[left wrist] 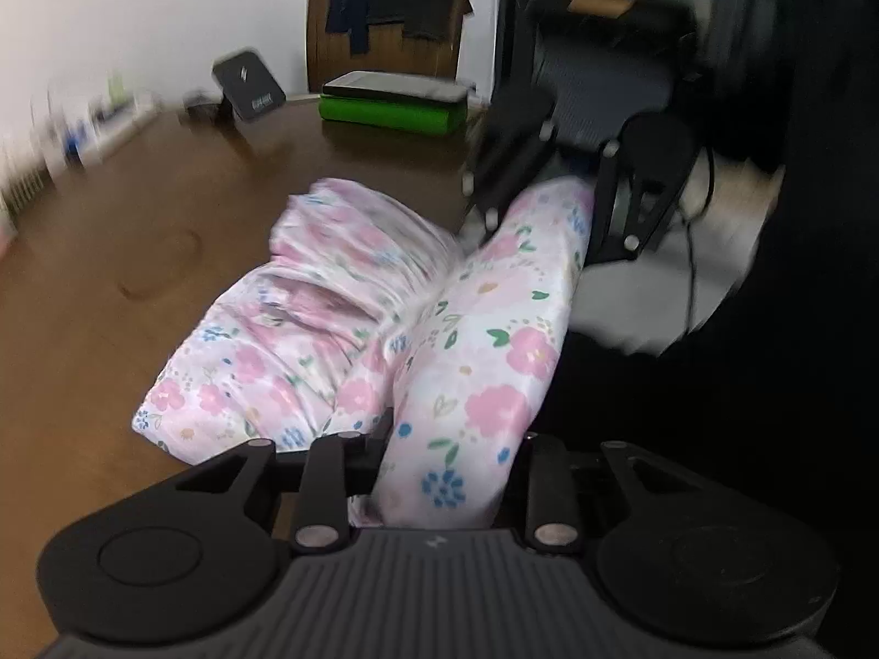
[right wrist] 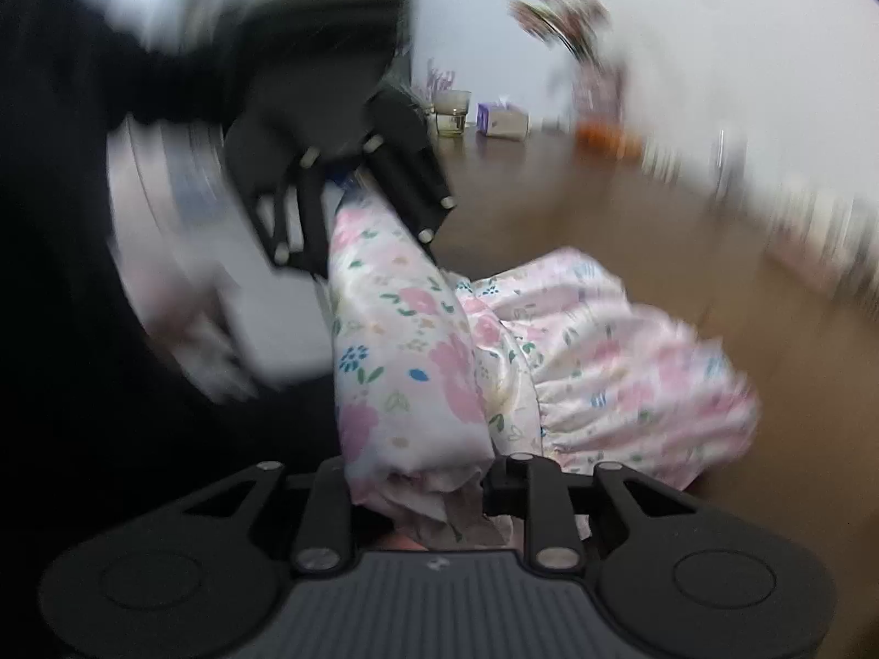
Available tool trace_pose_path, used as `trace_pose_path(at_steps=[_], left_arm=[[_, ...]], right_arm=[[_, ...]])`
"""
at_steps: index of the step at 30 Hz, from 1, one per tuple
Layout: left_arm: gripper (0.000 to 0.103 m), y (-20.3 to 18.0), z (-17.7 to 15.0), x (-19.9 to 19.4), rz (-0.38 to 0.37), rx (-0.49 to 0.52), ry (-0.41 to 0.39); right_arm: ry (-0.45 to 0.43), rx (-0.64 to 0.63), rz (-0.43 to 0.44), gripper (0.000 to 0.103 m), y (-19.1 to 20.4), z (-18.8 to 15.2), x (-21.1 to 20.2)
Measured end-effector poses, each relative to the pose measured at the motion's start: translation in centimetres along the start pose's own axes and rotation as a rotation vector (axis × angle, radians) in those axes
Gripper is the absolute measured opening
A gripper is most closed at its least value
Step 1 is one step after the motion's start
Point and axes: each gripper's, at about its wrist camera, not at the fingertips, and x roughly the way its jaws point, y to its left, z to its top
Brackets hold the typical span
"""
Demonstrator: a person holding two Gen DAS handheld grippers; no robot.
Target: Fold clothes
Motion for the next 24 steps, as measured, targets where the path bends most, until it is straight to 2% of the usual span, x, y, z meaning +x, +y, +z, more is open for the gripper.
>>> trace_pose_path(at_steps=[2,5,7,11,12,14,16,18,20,21,22,24], left_arm=[[0.029,2.2,0.5,-0.5,-0.064,-0.126,-0.035],[0.032,6.2,0.4,-0.2,-0.138,-0.362,-0.074],[0.041,8.3,-0.1,0.1,-0.155,-0.480,-0.094],[0.049,11.6,-0.5,0.4,-0.150,-0.678,-0.130],[0.056,12.7,-0.7,0.5,-0.163,-0.757,-0.141],[0.058,14.4,-1.2,0.4,-0.146,-0.885,-0.160],[0.058,15.1,-1.5,0.4,-0.112,-0.923,-0.175],[0.060,15.6,-1.8,0.6,-0.088,-0.961,-0.191],[0.064,15.7,-2.2,0.8,-0.097,-0.993,-0.214],[0.064,15.6,-2.3,0.9,-0.093,-1.001,-0.229],[0.064,15.6,-2.3,0.8,-0.079,-1.013,-0.240],[0.063,15.3,-2.0,0.4,-0.003,-1.017,-0.251]], right_arm=[[-0.058,0.212,0.134,0.023,-3.3,0.0,-1.0],[-0.156,0.420,0.222,0.023,-7.1,-0.7,-1.6],[-0.196,0.579,0.250,0.025,-9.6,-1.3,-1.5],[-0.251,0.730,0.205,0.038,-11.4,-1.9,-1.4],[-0.262,0.768,0.185,0.038,-11.8,-2.0,-1.2],[-0.283,0.844,0.145,0.038,-12.5,-2.2,-0.9],[-0.306,0.918,0.103,0.038,-13.2,-2.5,-0.5],[-0.350,0.945,0.043,0.044,-13.3,-2.8,-0.8],[-0.356,0.925,-0.008,0.041,-13.6,-2.4,-0.8],[-0.328,0.940,-0.014,0.028,-13.9,-2.2,-0.2],[-0.300,0.954,-0.021,0.022,-14.2,-2.0,0.3],[-0.258,1.001,-0.035,0.020,-14.8,-1.9,1.5]])
